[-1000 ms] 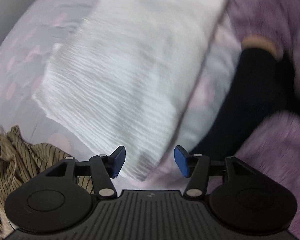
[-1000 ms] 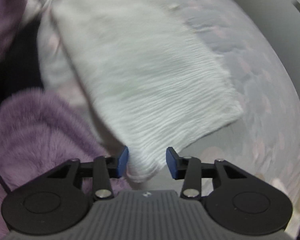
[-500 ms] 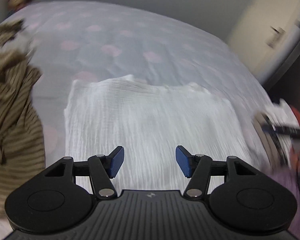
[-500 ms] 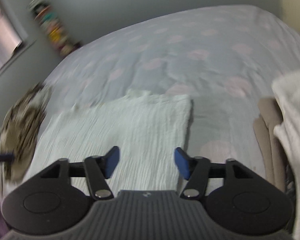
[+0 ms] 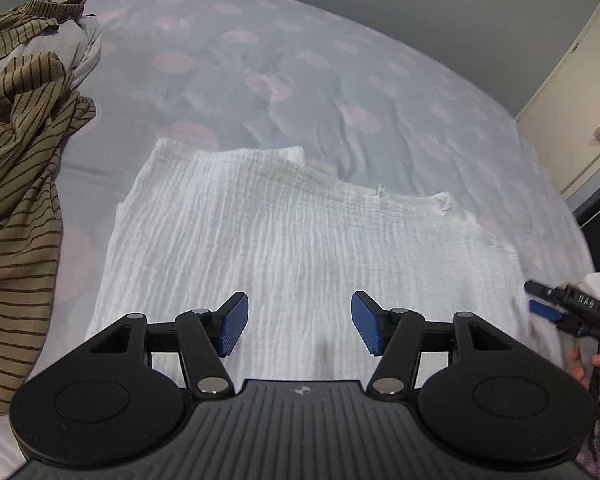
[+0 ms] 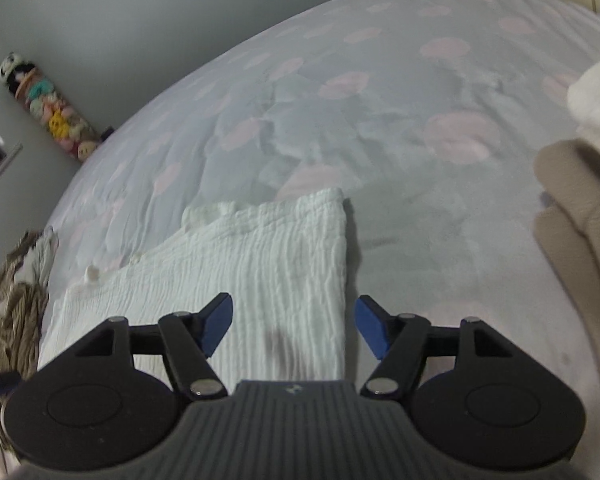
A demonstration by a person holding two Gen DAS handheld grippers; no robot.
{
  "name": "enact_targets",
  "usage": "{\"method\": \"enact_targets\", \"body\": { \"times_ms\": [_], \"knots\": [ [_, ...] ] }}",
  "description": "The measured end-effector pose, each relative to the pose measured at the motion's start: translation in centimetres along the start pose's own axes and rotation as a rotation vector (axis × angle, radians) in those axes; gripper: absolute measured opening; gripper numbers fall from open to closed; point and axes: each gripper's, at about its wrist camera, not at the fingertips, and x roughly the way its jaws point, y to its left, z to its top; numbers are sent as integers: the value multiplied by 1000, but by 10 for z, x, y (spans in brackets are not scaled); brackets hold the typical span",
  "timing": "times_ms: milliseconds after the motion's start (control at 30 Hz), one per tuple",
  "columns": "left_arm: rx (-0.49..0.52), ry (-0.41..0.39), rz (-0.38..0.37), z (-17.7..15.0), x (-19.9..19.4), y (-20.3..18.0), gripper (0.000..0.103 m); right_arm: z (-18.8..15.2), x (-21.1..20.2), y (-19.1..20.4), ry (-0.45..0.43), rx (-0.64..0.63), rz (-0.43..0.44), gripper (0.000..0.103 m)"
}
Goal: Fold clothes
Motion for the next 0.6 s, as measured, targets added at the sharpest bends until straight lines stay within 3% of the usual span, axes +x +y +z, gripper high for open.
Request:
{"method": "enact_targets", "body": {
  "times_ms": [167, 333, 400, 433, 500, 600],
  "knots": [
    [15, 40, 32, -2, 18, -3, 55, 0, 30, -14, 7, 47, 31, 68],
    [21, 65, 97, -3, 32, -2, 55, -1, 42, -9, -12, -8, 62, 68],
    [16, 77, 121, -4, 37, -2, 55, -3, 45, -4, -16, -36, 66, 62],
    [11, 84, 132, -5, 39, -1, 55, -4, 47, -1, -18, -49, 64, 58],
    [2, 92, 131, -4, 40, -3, 55, -4, 50, 1, -12, -65, 63, 22],
    [-8, 96, 115, -3, 38, -6, 55, -5, 52, -2, -4, -26, 84, 14]
  ]
}}
